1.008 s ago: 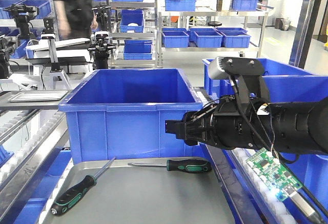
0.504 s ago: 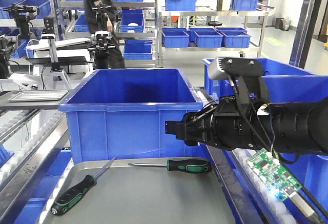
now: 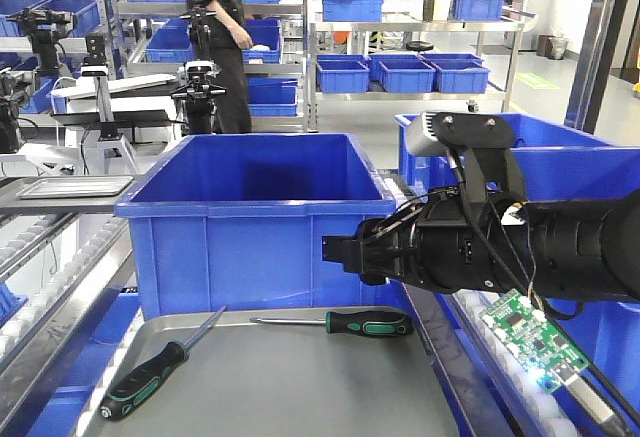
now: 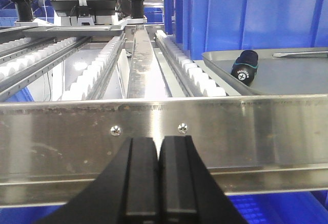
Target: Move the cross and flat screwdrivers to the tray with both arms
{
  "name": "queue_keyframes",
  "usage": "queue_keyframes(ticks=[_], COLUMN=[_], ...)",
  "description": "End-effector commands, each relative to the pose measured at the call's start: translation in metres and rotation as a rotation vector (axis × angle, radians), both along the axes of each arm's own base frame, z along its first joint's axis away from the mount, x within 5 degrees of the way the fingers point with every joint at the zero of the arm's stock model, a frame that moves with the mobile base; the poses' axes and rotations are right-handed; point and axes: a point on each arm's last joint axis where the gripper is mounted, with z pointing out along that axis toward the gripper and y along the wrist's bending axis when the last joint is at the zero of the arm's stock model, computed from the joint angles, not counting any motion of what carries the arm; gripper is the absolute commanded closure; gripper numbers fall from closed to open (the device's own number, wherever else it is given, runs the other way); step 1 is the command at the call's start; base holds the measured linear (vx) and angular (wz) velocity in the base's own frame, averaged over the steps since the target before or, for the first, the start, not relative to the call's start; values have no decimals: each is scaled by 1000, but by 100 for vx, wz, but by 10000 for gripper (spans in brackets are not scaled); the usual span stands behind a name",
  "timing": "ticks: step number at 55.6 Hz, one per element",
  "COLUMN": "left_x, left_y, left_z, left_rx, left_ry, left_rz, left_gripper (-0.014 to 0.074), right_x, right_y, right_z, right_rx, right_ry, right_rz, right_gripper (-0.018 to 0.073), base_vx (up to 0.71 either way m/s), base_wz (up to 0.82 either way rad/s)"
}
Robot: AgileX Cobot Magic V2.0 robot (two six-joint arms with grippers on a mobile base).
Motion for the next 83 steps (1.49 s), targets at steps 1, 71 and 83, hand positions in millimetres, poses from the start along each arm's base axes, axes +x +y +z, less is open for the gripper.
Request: queue_keyframes(ticks=[1,71,83], left_x=[0,0,0], left_y=[1,1,1], left_z=[16,16,16], left_rx=[-13,-15,-15], left_ry=[-102,-99,-99], left_rz=[10,10,10], left_gripper=[603,602,602], right_x=[-6,-228,-228], right_y=[-8,-150,-150], right_z=[27,-190,-191], right_rx=[30,-80,-81], right_ry=[-121,-436,-432], right_rz=[-31,-543,-542], right_gripper=[13,570,570], base_vx=[0,0,0], base_wz=[0,0,0])
